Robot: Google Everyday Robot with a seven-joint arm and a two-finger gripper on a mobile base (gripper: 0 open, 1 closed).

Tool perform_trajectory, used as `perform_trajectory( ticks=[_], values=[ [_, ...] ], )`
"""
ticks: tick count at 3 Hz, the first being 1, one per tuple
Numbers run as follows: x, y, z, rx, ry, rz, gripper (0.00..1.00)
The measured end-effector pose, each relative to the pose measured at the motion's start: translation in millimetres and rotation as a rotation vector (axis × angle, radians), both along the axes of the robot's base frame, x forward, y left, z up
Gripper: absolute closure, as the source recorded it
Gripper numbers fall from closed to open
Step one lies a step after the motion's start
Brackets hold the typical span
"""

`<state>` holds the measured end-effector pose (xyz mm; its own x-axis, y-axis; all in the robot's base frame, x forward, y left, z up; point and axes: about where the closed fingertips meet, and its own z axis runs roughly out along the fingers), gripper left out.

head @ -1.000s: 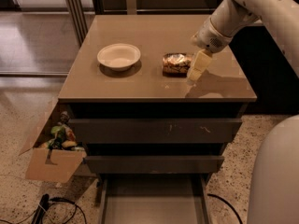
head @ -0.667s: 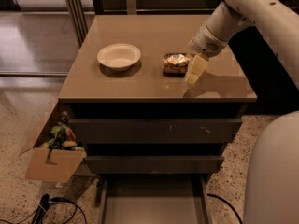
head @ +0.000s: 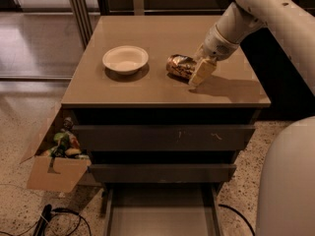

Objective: Place orange can into bottom drawer

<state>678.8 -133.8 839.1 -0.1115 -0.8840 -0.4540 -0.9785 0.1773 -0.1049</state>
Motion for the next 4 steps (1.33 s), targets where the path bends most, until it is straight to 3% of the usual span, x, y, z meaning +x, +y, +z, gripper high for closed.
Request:
perform_trajectory(
  ticks=[2,3,4],
  values=[
    [0.0,0.0,-0.1,0.0,0.0,0.0,0.86],
    [0.0,0.1,-0.1,0.0,0.0,0.0,1.0],
    [-2.8,-2.0,-2.7,0.012,0.007,0.006,1.0]
  ],
)
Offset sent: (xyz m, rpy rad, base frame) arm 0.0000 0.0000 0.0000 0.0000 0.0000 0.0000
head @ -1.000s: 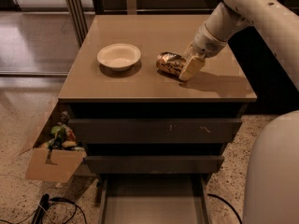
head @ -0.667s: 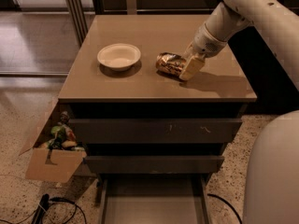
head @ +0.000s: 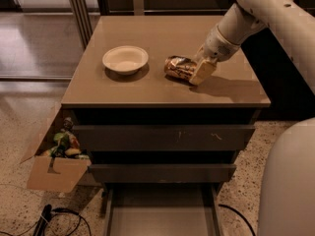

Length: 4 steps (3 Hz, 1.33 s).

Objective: Place orange can into bottom drawer

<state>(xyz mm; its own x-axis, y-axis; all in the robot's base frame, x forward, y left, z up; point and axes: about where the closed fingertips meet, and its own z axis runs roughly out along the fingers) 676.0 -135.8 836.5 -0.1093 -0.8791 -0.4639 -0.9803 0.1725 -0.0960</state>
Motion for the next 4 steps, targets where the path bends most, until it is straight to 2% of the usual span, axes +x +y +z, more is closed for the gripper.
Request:
perform_trajectory(
  ticks=[1,2,3,4],
  values=[
    [-12,-15,8,0.022,-0.012,-0.009,1.0],
    [-45,-50,28,0.082,-0.053,-0.034,1.0],
    [-84,-72,52,0.116,-0.104,-0.049,1.0],
    [-117,-80,51,0.145,-0.11,-0.054,1.0]
  ],
)
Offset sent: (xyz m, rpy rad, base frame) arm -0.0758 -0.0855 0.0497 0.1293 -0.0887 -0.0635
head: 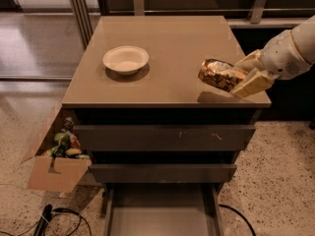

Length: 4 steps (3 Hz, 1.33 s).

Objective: Place orange can into bottom drawer

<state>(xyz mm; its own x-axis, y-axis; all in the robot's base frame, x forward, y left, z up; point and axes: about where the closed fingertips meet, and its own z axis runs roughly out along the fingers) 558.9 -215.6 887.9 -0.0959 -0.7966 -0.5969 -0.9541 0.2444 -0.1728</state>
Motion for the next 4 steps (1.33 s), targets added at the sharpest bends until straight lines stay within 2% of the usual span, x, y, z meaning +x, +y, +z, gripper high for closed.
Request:
perform_trajectory(
  ticks=[1,2,3,4],
  values=[
    [-39,-3,-6,0.031,-0.005,-0.024,1.0],
    [-94,-2,-35,0.051,0.044,-0.046,1.0],
    [-95,-1,-36,0.051,0.045,-0.045,1.0],
    [-123,7,-68,0.062,0.077,-0.024,1.0]
  ],
)
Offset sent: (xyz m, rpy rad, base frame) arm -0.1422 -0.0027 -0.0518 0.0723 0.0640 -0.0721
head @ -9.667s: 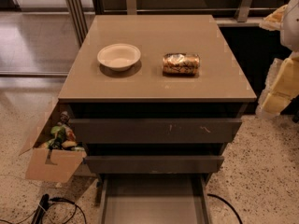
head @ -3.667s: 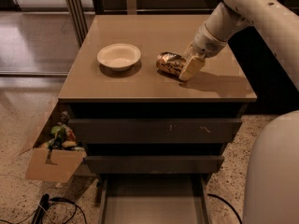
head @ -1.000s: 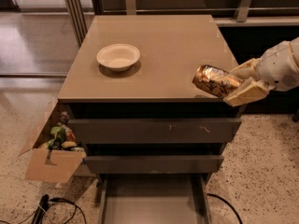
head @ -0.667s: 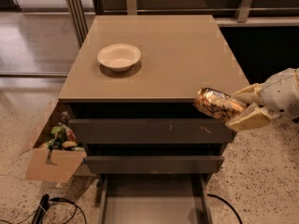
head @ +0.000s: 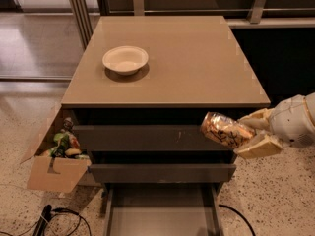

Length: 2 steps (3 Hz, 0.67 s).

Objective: Place orange can into bottom drawer

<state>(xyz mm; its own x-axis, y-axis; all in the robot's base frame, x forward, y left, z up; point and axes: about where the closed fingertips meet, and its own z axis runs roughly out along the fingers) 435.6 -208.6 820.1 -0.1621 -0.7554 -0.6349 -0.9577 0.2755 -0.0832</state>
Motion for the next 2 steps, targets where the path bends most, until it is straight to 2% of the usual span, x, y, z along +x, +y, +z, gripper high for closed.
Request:
perform_trajectory(
  ticks=[1,2],
  values=[
    [-38,14,-56,0.021,0.066,0.011,1.0],
    [-70,32,-117,0.014,0.12,0.042,1.0]
  ],
)
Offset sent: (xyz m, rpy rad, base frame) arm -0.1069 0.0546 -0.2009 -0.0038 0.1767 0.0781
